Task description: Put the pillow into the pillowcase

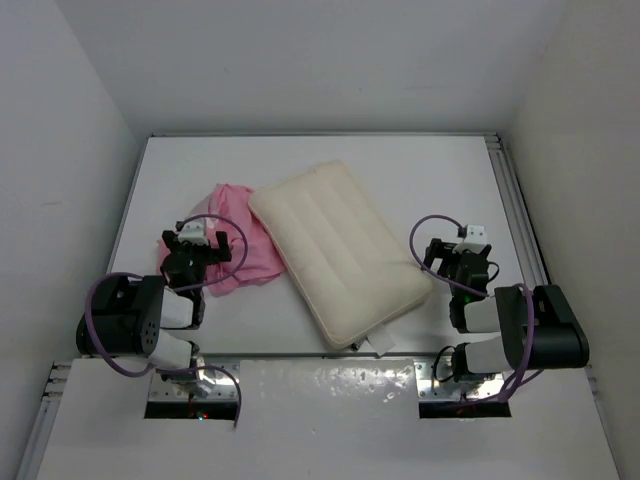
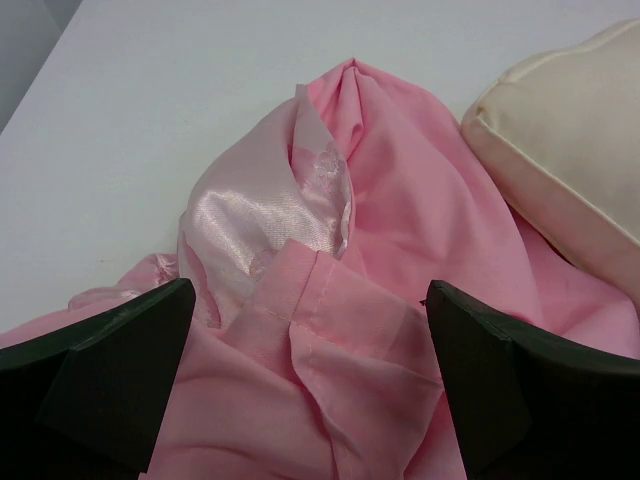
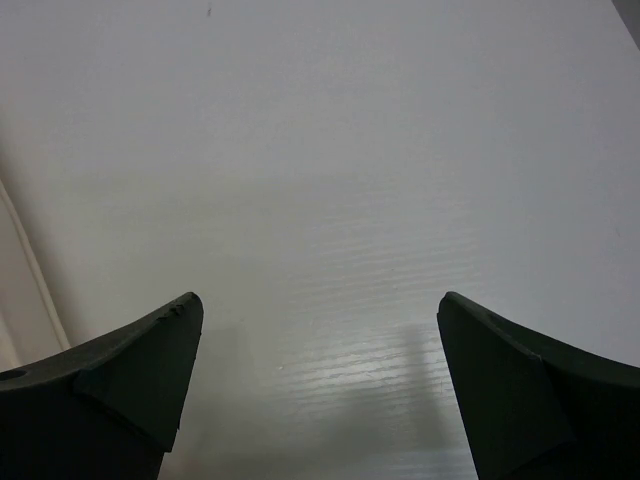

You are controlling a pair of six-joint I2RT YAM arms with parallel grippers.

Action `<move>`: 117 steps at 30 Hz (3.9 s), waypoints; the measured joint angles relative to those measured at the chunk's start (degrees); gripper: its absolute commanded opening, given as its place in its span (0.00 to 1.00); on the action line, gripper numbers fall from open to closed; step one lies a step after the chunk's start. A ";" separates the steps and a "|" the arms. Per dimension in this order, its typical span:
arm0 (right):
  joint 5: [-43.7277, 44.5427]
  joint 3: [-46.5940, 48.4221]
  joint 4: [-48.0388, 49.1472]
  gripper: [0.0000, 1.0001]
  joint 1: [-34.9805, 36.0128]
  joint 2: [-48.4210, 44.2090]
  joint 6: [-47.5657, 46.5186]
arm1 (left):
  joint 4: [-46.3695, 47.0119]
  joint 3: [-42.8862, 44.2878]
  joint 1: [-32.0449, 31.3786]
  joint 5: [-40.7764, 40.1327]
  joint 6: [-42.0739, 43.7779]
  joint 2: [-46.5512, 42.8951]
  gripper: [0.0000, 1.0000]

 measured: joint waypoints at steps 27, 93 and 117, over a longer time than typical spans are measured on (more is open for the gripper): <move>29.35 75.80 -59.54 0.99 31.98 8.55 -34.27 | -68.98 56.17 1.20 8.24 21.66 -6.12 1.00; -17.57 93.18 -58.23 0.00 40.06 31.78 8.20 | -99.69 82.77 -9.35 39.39 14.14 -3.63 0.95; -19.74 68.24 -55.98 0.00 21.59 20.70 32.76 | -86.60 57.22 -22.58 16.15 24.04 16.00 0.36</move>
